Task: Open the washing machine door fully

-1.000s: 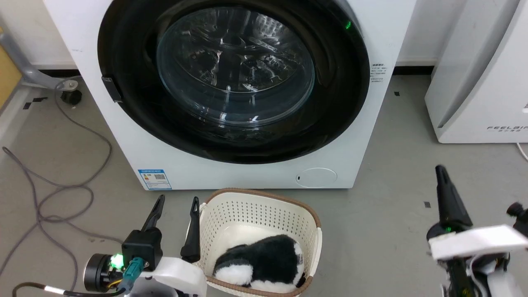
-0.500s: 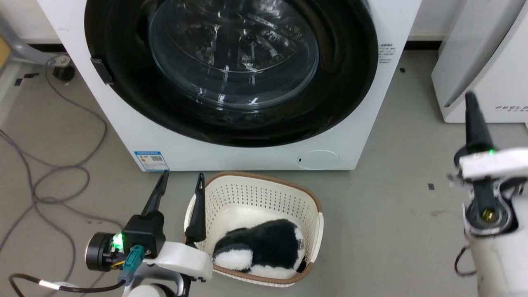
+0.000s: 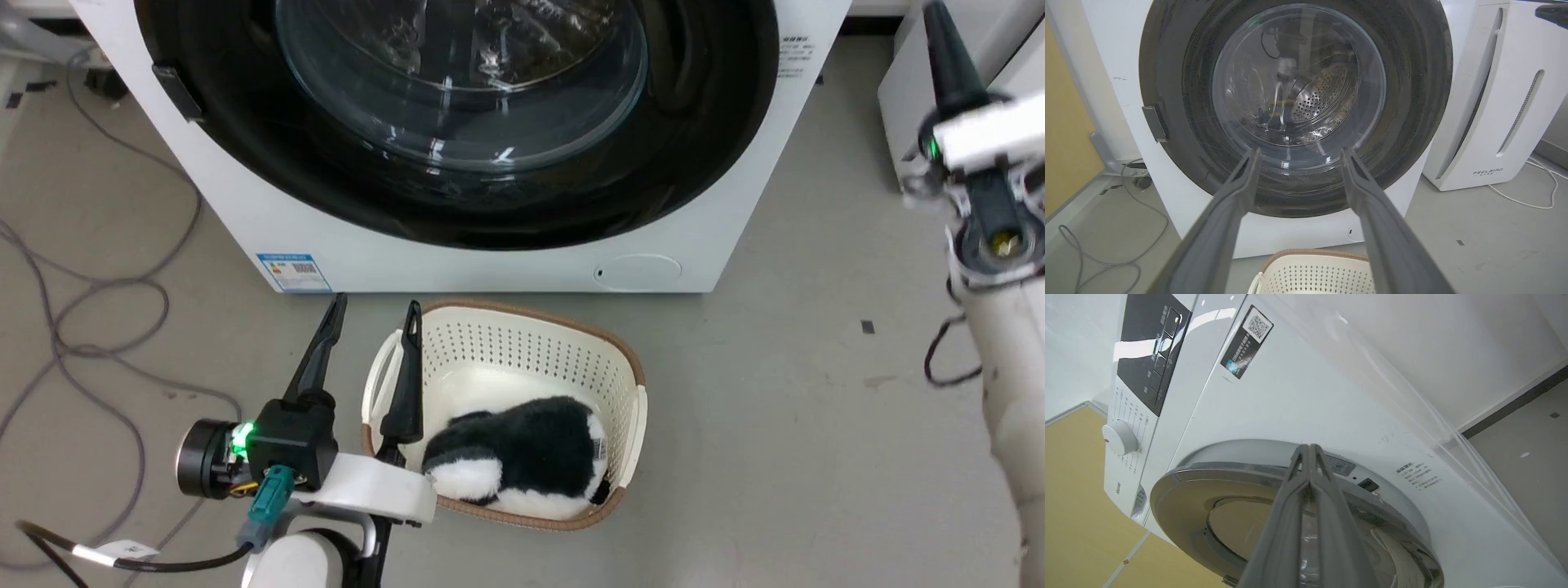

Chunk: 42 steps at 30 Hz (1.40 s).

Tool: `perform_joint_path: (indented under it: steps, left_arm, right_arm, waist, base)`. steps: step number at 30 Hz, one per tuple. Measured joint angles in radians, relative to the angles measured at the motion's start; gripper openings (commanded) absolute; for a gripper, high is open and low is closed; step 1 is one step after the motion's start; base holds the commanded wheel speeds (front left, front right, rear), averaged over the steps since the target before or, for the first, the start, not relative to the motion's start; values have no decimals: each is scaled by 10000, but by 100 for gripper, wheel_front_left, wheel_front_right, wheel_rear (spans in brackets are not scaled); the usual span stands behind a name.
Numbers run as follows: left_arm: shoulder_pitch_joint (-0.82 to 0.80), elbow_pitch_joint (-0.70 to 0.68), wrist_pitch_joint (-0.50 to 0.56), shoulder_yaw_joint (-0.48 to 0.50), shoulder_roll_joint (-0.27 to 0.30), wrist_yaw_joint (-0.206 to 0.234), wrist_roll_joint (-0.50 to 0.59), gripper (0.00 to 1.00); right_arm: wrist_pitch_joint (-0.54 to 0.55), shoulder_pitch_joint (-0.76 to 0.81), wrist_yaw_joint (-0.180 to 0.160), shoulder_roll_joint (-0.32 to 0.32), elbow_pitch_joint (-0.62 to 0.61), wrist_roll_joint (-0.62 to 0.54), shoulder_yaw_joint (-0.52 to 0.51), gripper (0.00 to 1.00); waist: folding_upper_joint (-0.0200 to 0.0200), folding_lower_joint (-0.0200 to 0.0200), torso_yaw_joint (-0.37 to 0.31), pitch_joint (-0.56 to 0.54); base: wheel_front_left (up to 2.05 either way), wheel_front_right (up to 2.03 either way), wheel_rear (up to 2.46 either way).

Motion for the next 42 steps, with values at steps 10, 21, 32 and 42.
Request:
perform_joint_path:
  steps: [10, 21, 32, 42]
  left_arm:
    - [-500, -163, -182, -320, -6, 77, -36, 100]
    - [-903, -280, -430, -625, -4, 92, -174, 100]
    - [-1372, -476, -637, -909, -10, 274, -176, 100]
    - [-1737, -527, -869, -1143, -10, 357, -176, 100]
  right_arm:
    - [1693, -2805, 0, -261, 1956, 629, 1699, 0]
    - [2976, -4444, 0, -633, 3097, 1593, 3312, 0]
    - [4226, -6396, 2, -525, 4232, 2713, 4844, 0]
    - [5749, -7946, 2, -236, 5262, 3829, 6048, 0]
  waist:
    - [0, 0, 66, 705]
    - [0, 0, 283, 1271]
    - [0, 0, 191, 2105]
    - [0, 0, 158, 2673]
  base:
    - [0, 0, 0]
    - [0, 0, 0]
    - [0, 0, 0]
    - [0, 0, 0]
